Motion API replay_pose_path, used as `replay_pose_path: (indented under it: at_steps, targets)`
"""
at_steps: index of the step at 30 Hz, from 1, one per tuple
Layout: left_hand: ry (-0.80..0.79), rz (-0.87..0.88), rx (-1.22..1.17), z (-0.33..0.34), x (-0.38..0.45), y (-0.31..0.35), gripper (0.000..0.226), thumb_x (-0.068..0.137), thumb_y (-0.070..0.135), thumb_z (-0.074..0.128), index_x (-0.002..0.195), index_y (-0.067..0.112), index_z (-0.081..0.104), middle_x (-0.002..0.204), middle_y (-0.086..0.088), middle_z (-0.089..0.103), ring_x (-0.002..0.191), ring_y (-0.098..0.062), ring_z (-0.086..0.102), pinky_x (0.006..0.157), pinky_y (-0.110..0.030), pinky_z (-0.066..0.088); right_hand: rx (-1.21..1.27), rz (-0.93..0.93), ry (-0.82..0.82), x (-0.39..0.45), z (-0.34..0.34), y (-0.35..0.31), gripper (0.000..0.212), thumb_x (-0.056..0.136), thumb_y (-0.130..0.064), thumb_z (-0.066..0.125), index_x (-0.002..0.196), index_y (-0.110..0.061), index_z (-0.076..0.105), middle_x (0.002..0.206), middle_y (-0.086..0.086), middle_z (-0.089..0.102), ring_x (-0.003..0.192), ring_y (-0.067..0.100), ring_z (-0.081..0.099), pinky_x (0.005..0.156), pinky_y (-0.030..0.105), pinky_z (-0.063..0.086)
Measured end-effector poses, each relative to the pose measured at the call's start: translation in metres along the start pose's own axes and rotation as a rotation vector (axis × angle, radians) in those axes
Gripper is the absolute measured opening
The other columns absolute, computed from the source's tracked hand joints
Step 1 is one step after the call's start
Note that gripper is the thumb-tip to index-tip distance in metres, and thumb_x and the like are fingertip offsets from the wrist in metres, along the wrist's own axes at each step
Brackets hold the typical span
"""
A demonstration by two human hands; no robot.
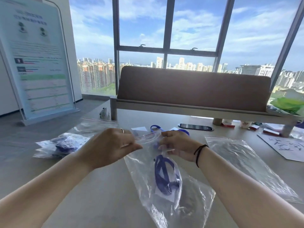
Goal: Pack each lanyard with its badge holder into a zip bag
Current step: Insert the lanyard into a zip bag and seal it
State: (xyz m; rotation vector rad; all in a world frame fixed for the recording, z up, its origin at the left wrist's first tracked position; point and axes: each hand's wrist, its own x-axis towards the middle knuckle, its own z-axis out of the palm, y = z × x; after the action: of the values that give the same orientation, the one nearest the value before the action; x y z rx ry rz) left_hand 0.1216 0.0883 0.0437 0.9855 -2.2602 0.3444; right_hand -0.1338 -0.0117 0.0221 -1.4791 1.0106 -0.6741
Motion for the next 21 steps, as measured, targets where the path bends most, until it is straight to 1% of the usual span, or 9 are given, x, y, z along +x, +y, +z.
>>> replay_pose_path:
  at_steps: [2,4,6,9,11,13,17,19,21]
  targets:
    - [0.100,-0.100,-0.039,-0.006,0.000,-0.005,0.046,0.092,0.056,0.057,0.064,0.021,0.063,0.054,0.018,0.044,0.053,-0.004,0.048,0.055,-0.013,0.037,0.149,-0.047,0.060,-0.008,-0.004,-0.003,0.011,0.088,-0.002,0.067,0.098,-0.006,0.068,0.089,0.014,0.067,0.066,0.020,0.064,0.062,0.029,0.056]
    - [0.176,-0.277,-0.117,-0.011,-0.001,-0.009,0.046,0.087,0.054,0.067,0.057,0.020,0.063,0.047,0.016,0.049,0.049,-0.002,0.048,0.055,-0.009,0.033,0.234,-0.089,0.107,-0.018,-0.007,-0.009,0.006,0.087,-0.002,0.069,0.089,-0.008,0.067,0.081,0.010,0.067,0.062,0.019,0.064,0.059,0.028,0.056]
    - [0.207,-0.462,-0.251,-0.016,-0.002,-0.013,0.039,0.081,0.052,0.074,0.059,0.020,0.070,0.052,0.018,0.064,0.051,-0.003,0.061,0.060,-0.017,0.047,0.247,-0.135,0.127,-0.031,-0.007,-0.021,0.007,0.082,-0.009,0.074,0.085,-0.009,0.068,0.083,0.011,0.065,0.063,0.019,0.063,0.058,0.028,0.054]
    - [0.255,-0.614,-0.520,-0.028,0.006,-0.004,0.024,0.075,0.037,0.080,0.065,0.016,0.072,0.059,-0.001,0.073,0.059,-0.018,0.074,0.063,-0.027,0.059,0.264,-0.233,0.132,-0.051,-0.005,-0.044,0.009,0.075,-0.015,0.077,0.078,-0.012,0.070,0.085,0.011,0.067,0.064,0.019,0.062,0.052,0.027,0.044]
    - [0.361,-0.674,-0.703,-0.037,0.017,0.003,0.018,0.073,0.021,0.082,0.070,0.006,0.071,0.059,-0.006,0.072,0.056,-0.019,0.073,0.057,-0.024,0.059,0.320,-0.315,0.134,-0.064,-0.004,-0.062,0.007,0.078,-0.012,0.075,0.076,-0.013,0.068,0.083,0.009,0.070,0.063,0.018,0.061,0.049,0.024,0.043]
    - [0.451,-0.701,-0.846,-0.048,0.028,0.008,0.017,0.070,0.012,0.082,0.074,0.001,0.069,0.062,-0.009,0.073,0.054,-0.020,0.072,0.056,-0.024,0.060,0.375,-0.387,0.121,-0.074,-0.002,-0.079,0.006,0.077,-0.011,0.074,0.076,-0.012,0.068,0.083,0.009,0.071,0.065,0.019,0.065,0.055,0.025,0.048]
    - [0.507,-0.669,-0.877,-0.067,0.042,0.013,0.018,0.075,0.003,0.080,0.088,0.004,0.067,0.071,-0.015,0.075,0.060,-0.023,0.074,0.060,-0.029,0.062,0.414,-0.450,0.088,-0.088,0.005,-0.098,0.006,0.081,-0.013,0.069,0.075,-0.013,0.068,0.084,0.010,0.075,0.068,0.024,0.072,0.068,0.036,0.060]
    - [0.541,-0.665,-0.920,-0.076,0.047,0.016,0.026,0.076,0.003,0.079,0.098,0.009,0.066,0.078,-0.017,0.076,0.066,-0.025,0.075,0.066,-0.032,0.063,0.423,-0.449,0.104,-0.092,0.009,-0.101,0.008,0.088,-0.011,0.066,0.081,-0.012,0.067,0.089,0.012,0.076,0.071,0.027,0.074,0.066,0.038,0.061]
    - [0.571,-0.664,-1.045,-0.081,0.045,0.016,0.041,0.070,0.013,0.081,0.107,0.015,0.065,0.088,-0.016,0.078,0.076,-0.025,0.076,0.071,-0.031,0.063,0.448,-0.446,0.125,-0.095,0.013,-0.102,0.009,0.094,-0.011,0.061,0.086,-0.012,0.064,0.094,0.015,0.076,0.075,0.031,0.074,0.063,0.040,0.062]
